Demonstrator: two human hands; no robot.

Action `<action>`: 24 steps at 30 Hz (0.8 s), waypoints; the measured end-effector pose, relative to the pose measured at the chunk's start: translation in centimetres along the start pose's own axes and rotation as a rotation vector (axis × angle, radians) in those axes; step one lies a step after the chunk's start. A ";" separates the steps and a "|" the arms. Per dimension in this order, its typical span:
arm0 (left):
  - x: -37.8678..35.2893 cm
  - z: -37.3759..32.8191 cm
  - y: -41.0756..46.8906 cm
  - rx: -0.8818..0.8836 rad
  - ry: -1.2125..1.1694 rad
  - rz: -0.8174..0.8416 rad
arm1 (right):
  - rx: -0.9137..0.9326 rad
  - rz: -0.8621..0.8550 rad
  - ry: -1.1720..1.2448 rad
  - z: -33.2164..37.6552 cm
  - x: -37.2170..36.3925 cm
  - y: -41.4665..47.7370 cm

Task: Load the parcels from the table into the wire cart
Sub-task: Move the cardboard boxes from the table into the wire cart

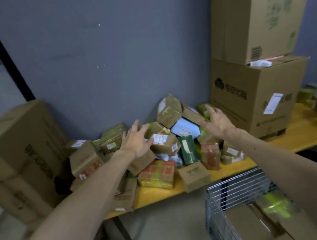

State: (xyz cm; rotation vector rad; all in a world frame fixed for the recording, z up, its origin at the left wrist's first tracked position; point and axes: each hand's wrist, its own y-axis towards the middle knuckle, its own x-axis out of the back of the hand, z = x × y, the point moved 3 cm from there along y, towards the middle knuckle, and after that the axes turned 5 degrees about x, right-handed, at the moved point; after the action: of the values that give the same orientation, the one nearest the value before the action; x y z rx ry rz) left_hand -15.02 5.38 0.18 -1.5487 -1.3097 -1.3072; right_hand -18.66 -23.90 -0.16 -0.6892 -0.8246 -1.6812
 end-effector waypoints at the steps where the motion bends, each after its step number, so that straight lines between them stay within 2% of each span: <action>1: 0.8 1.0 0.6 0.011 -0.015 -0.010 | 0.016 -0.001 -0.006 1.3 -0.3 0.9; 5: 3.1 3.7 3.2 0.031 -0.043 -0.058 | 0.066 0.016 -0.089 4.6 -0.8 4.5; 14: 4.7 6.5 11.0 0.074 -0.012 -0.086 | 0.138 0.024 -0.223 5.8 -1.9 14.2; 24: 5.8 4.7 23.6 0.153 -0.136 -0.129 | 0.210 0.061 -0.221 3.9 -1.0 26.6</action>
State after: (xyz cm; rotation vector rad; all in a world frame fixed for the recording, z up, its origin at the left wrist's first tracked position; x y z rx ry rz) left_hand 8.79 5.75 6.72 -1.4888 -1.5802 -1.1643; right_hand 7.47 -24.74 6.07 -0.7537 -1.1084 -1.4552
